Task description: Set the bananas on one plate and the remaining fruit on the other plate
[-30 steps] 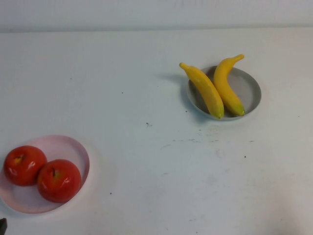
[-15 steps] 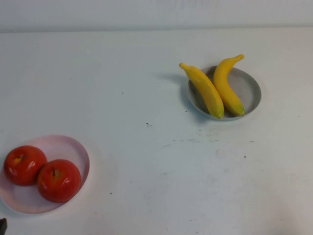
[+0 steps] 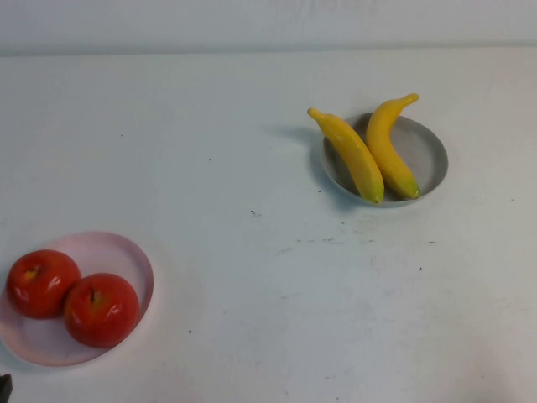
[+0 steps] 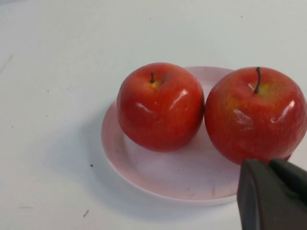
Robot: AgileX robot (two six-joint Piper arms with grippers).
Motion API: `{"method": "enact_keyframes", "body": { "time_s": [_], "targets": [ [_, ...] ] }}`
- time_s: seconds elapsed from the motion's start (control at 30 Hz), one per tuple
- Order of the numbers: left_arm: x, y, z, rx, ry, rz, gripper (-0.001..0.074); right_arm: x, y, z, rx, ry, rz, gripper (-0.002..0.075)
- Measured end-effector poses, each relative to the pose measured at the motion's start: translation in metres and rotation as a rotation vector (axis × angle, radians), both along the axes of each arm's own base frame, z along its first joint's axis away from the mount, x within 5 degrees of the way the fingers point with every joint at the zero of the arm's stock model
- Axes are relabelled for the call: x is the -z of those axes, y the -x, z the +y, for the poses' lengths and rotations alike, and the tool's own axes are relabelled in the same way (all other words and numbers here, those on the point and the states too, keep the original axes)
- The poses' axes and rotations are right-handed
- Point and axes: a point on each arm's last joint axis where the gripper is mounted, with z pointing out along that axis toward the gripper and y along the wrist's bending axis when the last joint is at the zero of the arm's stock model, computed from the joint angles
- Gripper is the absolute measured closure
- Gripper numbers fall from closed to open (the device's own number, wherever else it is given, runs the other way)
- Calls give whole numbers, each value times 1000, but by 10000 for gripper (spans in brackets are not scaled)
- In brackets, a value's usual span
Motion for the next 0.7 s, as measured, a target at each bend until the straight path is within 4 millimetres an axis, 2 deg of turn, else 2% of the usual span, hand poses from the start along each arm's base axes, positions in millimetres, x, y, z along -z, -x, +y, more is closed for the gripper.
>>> {"method": "enact_keyframes", "body": {
  "time_s": [0.7],
  "targets": [
    [0, 0, 0, 0, 0, 0, 734, 0, 0, 0, 0, 2, 0, 741]
  ]
}}
